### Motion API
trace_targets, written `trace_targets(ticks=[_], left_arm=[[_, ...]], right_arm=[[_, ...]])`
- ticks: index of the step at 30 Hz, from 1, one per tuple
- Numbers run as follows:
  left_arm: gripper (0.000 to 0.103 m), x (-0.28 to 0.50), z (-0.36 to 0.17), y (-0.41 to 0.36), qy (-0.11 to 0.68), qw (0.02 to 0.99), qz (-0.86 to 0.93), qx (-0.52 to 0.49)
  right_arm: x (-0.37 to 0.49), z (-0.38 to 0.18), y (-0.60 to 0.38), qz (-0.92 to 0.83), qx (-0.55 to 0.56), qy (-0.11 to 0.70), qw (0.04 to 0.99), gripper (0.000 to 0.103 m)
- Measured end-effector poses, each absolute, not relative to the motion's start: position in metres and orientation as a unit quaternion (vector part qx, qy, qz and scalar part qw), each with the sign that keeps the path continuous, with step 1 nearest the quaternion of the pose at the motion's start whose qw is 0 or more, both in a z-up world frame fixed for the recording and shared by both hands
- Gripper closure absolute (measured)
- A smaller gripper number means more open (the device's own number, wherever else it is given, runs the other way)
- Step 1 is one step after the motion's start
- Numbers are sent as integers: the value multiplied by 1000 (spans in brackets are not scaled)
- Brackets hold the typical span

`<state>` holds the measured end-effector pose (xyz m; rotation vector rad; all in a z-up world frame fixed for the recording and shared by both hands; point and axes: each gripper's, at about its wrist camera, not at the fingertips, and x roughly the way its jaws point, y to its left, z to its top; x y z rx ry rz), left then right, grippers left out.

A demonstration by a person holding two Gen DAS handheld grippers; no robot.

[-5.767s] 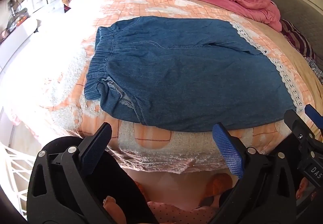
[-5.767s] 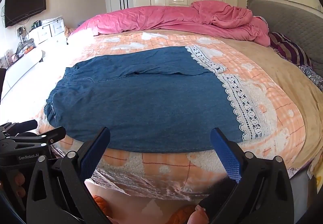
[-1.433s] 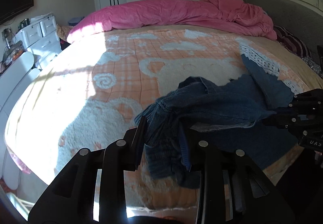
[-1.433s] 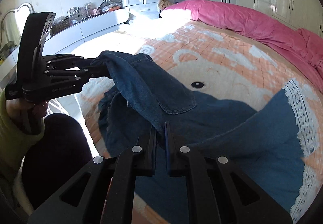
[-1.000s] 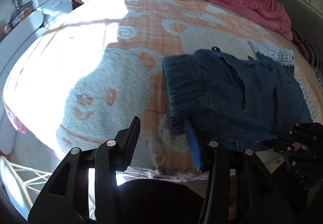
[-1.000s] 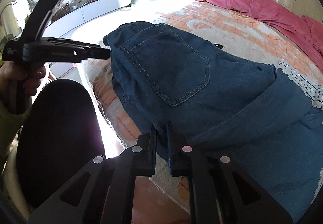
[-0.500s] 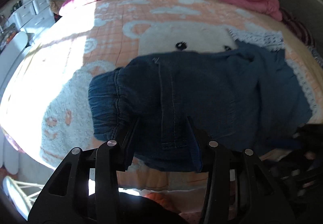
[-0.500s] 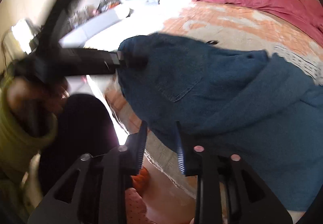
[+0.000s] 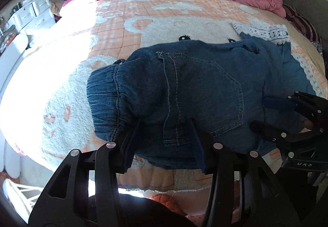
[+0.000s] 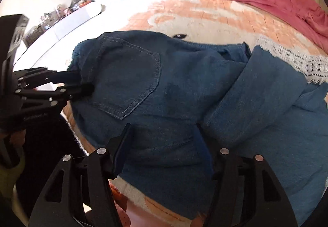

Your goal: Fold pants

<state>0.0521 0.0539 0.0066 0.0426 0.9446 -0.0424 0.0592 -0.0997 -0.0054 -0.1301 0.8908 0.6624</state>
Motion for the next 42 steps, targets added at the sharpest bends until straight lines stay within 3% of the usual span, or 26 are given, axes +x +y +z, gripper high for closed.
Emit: trace_targets(ticks=[2,5,9,15,17,22,27,34,38,40,42], left_arm=[[55,40,24,60,438,898,-26,-15],[47,25,51,58,404,914,-17,-26],[31,21,76,30,376,924,-63,-17],[30,52,44,-41,409,900,-149,-4],[34,62,33,-57,422,892,-164,-4],[64,98,11,-78,462,864,-199,-17],[75,120,-14,-71,477,851,-208,-69],[74,122,-21,-73,464,854,-225,-72],[69,121,-21,-77,451,856,-239,-80],[85,120,-18,-76,446,855,-248,-89],[89,119,-17,-77,449,844,-274,-110]], right_arm=[[54,14,-120,319,-30,386,865,41],[53,41,-154,280,-12,338,899,26],[60,52,-192,202,-23,314,927,25],[75,33,-246,96,21,341,935,23],[75,32,-257,77,29,332,940,23],[78,31,-278,58,65,321,943,23],[84,26,-266,77,65,327,940,23],[117,34,-233,142,94,369,914,21],[151,40,-201,149,35,406,901,17],[179,41,-181,131,-14,424,896,17],[205,39,-166,125,-36,437,890,17]])
